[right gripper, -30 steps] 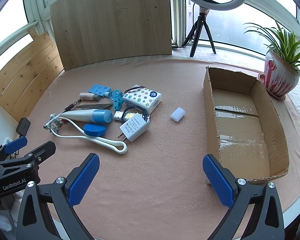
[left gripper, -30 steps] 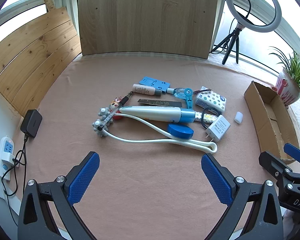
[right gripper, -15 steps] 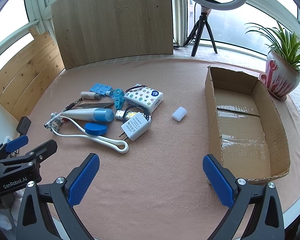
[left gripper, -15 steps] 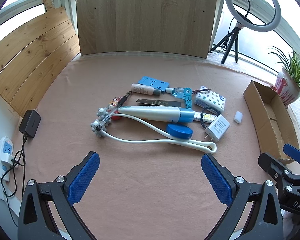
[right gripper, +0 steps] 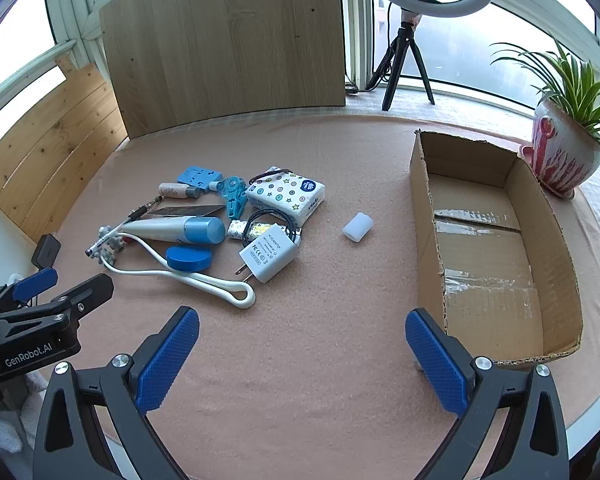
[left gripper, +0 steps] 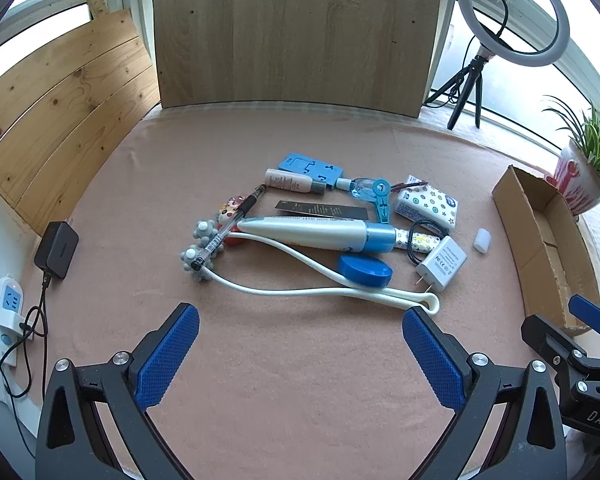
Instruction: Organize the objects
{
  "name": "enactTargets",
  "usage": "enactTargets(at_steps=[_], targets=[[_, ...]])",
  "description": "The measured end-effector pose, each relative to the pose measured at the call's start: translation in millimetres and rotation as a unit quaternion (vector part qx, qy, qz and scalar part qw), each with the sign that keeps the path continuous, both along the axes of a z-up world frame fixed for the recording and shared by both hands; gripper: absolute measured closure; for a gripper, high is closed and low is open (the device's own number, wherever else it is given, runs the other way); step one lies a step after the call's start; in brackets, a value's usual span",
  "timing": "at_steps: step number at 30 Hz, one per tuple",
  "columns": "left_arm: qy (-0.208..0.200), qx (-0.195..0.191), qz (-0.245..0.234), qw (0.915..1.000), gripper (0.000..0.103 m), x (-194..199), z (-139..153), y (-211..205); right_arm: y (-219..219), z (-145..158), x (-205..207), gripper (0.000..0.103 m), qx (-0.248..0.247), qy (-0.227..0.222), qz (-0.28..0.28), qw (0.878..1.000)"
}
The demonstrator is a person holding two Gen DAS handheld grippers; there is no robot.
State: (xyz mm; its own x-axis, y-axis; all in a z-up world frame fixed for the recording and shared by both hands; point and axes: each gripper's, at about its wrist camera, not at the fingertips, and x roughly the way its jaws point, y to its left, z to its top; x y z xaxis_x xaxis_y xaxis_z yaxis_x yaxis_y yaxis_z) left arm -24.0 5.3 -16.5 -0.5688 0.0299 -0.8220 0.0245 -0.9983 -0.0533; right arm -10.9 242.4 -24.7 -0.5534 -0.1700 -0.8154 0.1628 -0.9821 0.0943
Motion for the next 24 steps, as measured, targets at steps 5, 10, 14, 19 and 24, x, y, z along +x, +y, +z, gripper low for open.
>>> enactTargets(at_steps=[5, 10, 14, 19, 24], targets=[[-0.001, 0.003, -0.001, 1.0000, 0.000, -7, -2, -1, 0, -1, -2, 0.001, -0.001, 0.000, 0.001, 1.000], [0.001, 0.000, -0.001, 1.0000, 0.001, -18, -3, -1, 0, -1, -11, 0.009, -0.008, 0.001, 0.007, 1.000], [0.007, -0.004, -0.005, 1.0000, 0.003, -31, -3, 1, 0, -4, -20, 0.017, -0.018, -0.008, 0.013, 1.000], [0.006, -0.003, -0.015, 0.9999, 0.011, -59, -4, 5, -2, -7, -34, 0.031, -0.031, -0.024, 0.023, 0.999], [-0.027, 0.018, -0.025, 0.9992, 0.028, -92, -16, 7, -3, -10, -42, 0.037, -0.047, -0.041, 0.027, 0.998]])
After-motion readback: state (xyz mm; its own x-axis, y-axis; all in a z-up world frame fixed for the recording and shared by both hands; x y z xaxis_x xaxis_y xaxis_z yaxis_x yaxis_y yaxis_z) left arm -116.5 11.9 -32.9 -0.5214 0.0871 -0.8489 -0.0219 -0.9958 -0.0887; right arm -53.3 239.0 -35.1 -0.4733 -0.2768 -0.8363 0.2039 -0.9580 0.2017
